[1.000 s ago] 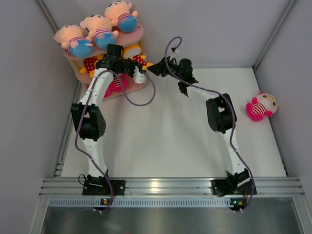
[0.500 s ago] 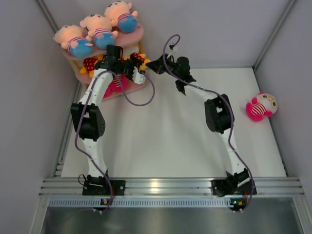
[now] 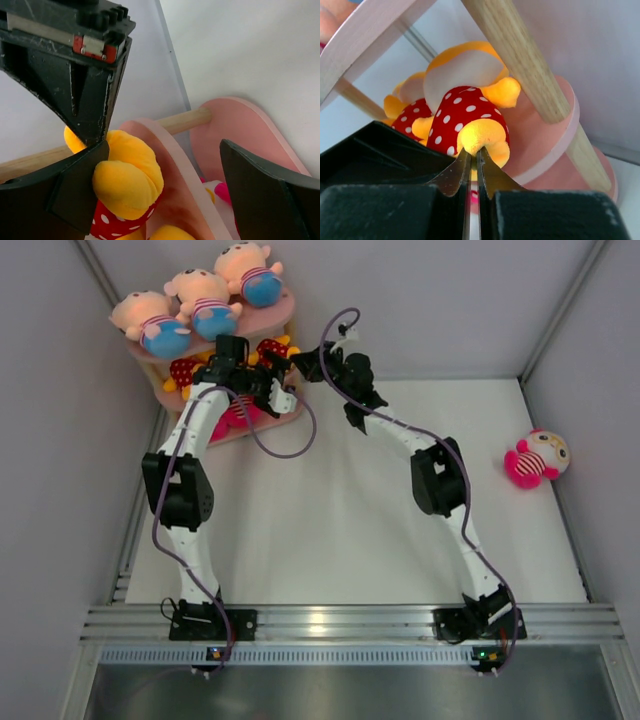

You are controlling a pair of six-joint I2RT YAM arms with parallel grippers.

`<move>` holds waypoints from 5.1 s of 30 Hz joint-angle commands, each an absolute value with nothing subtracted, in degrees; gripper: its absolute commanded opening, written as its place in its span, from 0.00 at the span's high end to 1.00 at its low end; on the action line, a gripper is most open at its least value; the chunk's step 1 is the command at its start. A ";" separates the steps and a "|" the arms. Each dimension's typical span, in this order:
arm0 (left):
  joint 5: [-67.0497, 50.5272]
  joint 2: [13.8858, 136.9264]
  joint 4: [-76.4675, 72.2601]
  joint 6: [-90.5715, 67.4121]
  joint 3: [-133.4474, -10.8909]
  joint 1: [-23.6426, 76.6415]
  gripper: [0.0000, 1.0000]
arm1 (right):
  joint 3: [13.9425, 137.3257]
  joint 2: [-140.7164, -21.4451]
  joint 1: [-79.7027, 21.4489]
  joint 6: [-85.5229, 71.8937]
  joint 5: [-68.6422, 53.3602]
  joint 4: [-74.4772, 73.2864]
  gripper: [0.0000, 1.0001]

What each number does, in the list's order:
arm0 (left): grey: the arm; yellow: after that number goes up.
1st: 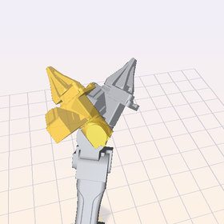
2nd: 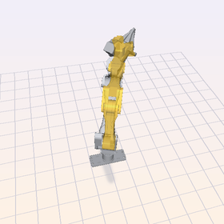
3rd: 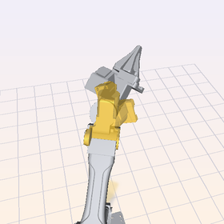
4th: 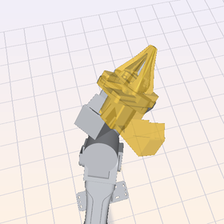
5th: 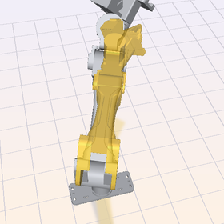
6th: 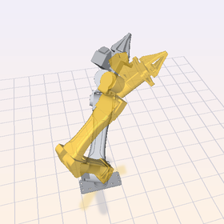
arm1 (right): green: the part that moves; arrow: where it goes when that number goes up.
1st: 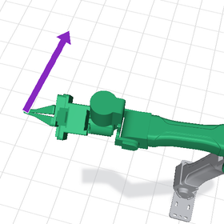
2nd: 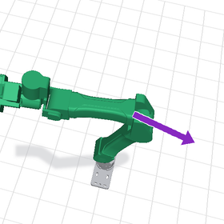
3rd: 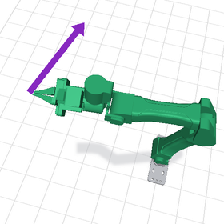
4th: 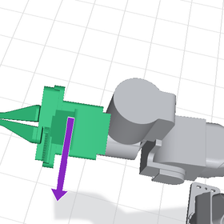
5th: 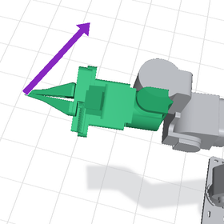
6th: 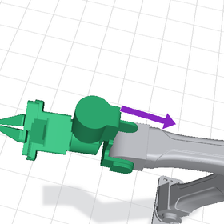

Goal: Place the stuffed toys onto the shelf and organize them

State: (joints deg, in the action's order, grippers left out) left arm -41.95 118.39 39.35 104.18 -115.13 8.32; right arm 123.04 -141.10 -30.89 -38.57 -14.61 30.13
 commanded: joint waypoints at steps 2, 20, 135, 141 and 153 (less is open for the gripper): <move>-42.89 114.08 39.73 103.27 -114.34 8.17 0.02 | 130.24 -144.48 -34.10 -37.97 -5.46 30.50 1.00; -42.54 110.04 39.81 101.96 -109.95 8.09 0.02 | 121.83 -138.88 -35.33 -35.42 -5.01 32.43 0.59; -18.98 81.21 26.72 48.42 -73.56 42.45 0.10 | 73.65 -88.59 -36.48 -43.15 -7.73 -10.11 1.00; -16.79 81.21 26.98 58.95 -68.48 45.17 0.24 | 75.75 -88.33 -37.18 -45.44 -8.79 -9.32 1.00; -7.57 80.07 23.66 75.14 -64.78 45.26 0.33 | 76.99 -86.66 -37.70 -51.76 -12.74 -5.28 1.00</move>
